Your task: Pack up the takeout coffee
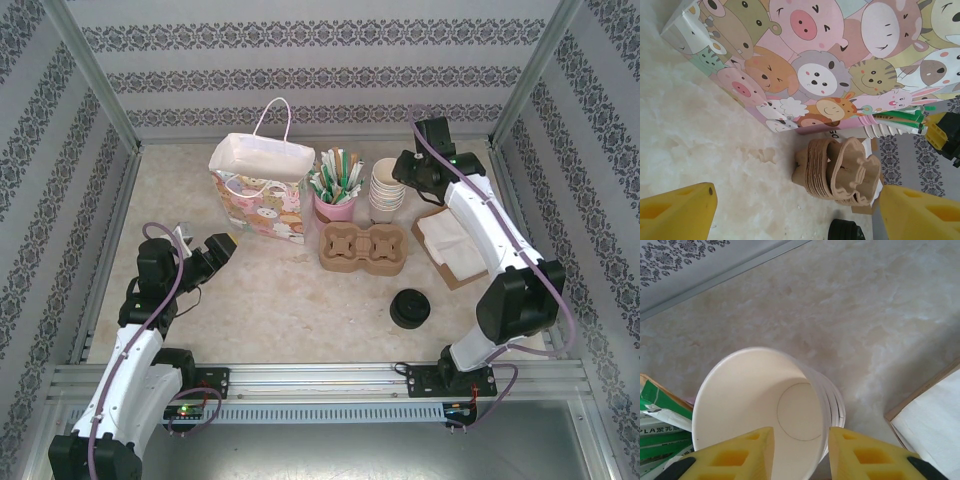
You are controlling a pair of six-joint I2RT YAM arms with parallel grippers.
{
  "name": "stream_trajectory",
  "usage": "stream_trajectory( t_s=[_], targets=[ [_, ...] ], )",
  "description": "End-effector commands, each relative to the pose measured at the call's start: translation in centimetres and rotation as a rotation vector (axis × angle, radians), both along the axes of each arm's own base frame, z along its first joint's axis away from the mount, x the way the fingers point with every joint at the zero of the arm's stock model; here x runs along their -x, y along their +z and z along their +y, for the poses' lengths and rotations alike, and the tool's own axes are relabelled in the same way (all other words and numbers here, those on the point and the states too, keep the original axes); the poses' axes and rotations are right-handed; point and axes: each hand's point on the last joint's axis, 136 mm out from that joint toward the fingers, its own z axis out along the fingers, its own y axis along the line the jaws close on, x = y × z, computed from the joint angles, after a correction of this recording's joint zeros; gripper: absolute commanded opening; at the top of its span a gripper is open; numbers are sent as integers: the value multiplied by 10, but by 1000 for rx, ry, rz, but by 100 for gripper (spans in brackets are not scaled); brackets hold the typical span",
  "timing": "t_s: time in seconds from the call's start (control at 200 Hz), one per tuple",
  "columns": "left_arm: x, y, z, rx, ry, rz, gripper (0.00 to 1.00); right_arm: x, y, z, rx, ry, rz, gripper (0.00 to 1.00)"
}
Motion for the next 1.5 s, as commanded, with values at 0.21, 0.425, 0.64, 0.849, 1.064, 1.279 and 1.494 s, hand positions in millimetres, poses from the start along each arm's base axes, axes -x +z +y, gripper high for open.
stream_trajectory(
  t_s=[0.21,0.425,0.64,0.849,1.064,1.279,1.494],
  targets=[
    [-3,3,-6,12,-18,-19,84,-2,-9,-7,17,-11,4,30],
    [-3,5,-7,17,-20,-21,83,-4,-12,-8,15,-16,9,25],
    [-2,4,-8,16,-21,-20,83,-3,-17,-12,34,-28,25,27],
    [-2,2,-7,13,-19,-16,83,-2,-8,-13,29,-29,-13,28],
    [-3,4,-8,17,-19,-20,83,-4,-17,-13,24,-30,16,24],
    [-3,8,-9,20,-24,-26,80,-8,-14,-11,9,-33,17,13],
    [-5,7,-9,27,-14,-25,80,-6,2,-12,-10,-45,-9,6]
  ],
)
